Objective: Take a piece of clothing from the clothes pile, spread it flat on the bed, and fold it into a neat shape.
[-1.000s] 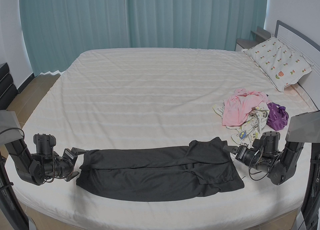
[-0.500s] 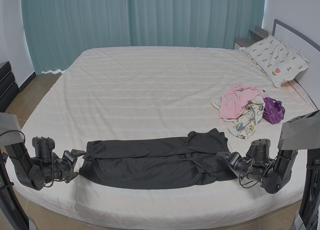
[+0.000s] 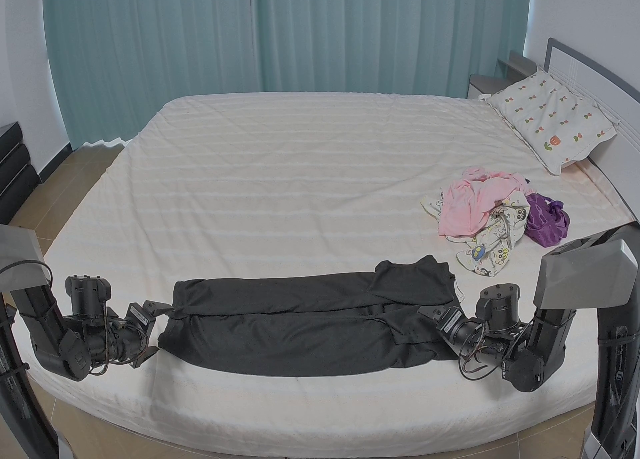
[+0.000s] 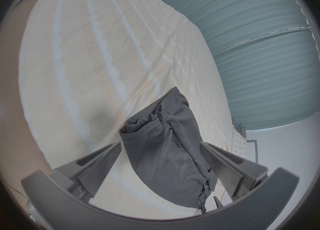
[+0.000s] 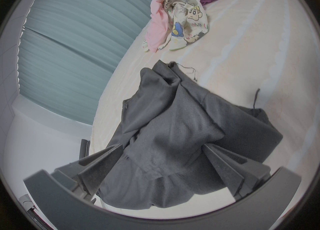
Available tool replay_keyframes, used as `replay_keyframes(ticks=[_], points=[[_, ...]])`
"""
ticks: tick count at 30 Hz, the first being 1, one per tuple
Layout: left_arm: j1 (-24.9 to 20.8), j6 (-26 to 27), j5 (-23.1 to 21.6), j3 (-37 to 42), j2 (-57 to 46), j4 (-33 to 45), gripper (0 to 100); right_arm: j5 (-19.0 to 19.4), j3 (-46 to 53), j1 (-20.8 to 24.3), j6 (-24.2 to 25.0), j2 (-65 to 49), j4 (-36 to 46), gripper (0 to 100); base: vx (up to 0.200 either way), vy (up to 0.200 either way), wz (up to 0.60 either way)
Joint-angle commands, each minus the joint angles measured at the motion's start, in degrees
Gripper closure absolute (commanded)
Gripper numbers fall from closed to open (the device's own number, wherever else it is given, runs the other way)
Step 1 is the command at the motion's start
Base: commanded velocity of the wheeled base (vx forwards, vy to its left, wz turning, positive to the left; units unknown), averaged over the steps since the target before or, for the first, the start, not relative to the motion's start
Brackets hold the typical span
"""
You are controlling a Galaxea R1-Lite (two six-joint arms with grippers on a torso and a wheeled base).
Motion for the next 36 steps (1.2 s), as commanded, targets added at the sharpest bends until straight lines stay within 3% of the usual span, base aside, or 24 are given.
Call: replay_keyframes(ticks=[1, 9, 15, 28, 35, 36], points=[[0.05, -0.02, -0.01, -0.03, 0.26, -0.02, 0, -0.57, -0.49, 0.37, 0.0, -0.66, -0.02, 0, 0.0, 0.0, 0.0], [0.05, -0.02, -0.01, -0.12, 0.26, -0.02, 0, -1.18, 1.26, 3.8, 1.58, -3.29, 0.86, 0, 0.0, 0.0, 0.0], [-0.04, -0.02, -0.01, -0.12, 0.26, -0.02, 0, -1.27, 0.91, 3.27, 1.76, -3.2, 6.4, 0, 0.0, 0.0, 0.0], [0.05, -0.02, -0.01, -0.21, 0.34, -0.02, 0, -1.36, -2.08, 4.76, 6.33, -2.41, 7.19, 0, 0.0, 0.0, 0.0], [-0.04, -0.02, -0.01, -0.3, 0.61, -0.11, 0, -3.12, -2.78, 5.38, 6.33, -1.01, 7.28, 0, 0.0, 0.0, 0.0], [-0.04, -0.02, -0.01, -0.3, 0.61, -0.11, 0, -3.38, -2.95, 5.38, 6.33, -0.92, 7.28, 100, 0.0, 0.0, 0.0]])
